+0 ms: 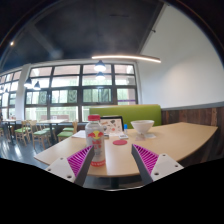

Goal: Pour water

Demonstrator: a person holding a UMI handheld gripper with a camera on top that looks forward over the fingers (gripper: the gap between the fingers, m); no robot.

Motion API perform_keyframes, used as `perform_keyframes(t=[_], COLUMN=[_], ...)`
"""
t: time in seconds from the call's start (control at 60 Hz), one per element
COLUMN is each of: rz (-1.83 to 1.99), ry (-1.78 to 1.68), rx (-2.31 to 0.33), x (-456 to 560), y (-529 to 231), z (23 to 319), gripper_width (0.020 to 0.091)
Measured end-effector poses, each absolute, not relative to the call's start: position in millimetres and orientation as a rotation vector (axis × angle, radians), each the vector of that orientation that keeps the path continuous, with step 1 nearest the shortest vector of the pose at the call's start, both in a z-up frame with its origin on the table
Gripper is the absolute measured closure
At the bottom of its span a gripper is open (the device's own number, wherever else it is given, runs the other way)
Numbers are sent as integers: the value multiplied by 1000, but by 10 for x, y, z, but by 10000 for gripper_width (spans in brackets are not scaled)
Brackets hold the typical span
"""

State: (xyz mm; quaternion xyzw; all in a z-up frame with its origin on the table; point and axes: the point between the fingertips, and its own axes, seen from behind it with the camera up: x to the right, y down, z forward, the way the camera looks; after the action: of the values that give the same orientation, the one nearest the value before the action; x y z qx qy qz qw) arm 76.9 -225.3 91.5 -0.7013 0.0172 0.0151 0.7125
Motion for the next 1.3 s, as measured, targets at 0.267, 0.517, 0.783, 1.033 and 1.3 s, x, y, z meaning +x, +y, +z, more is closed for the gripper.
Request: perform_keyframes(t=[0.267, 0.517, 0.783, 1.033, 1.3], rz=[-1, -85, -50, -552, -1443], ry=[-50, 19, 39, -297, -1201], rx=[-1564, -1540, -1532, -1528, -1146], x=[188, 215, 305, 943, 457], y=[-1344, -897, -914, -408, 755], z=[879, 1012, 1008, 1637, 1830], gripper_width=[305, 638, 761, 760, 760])
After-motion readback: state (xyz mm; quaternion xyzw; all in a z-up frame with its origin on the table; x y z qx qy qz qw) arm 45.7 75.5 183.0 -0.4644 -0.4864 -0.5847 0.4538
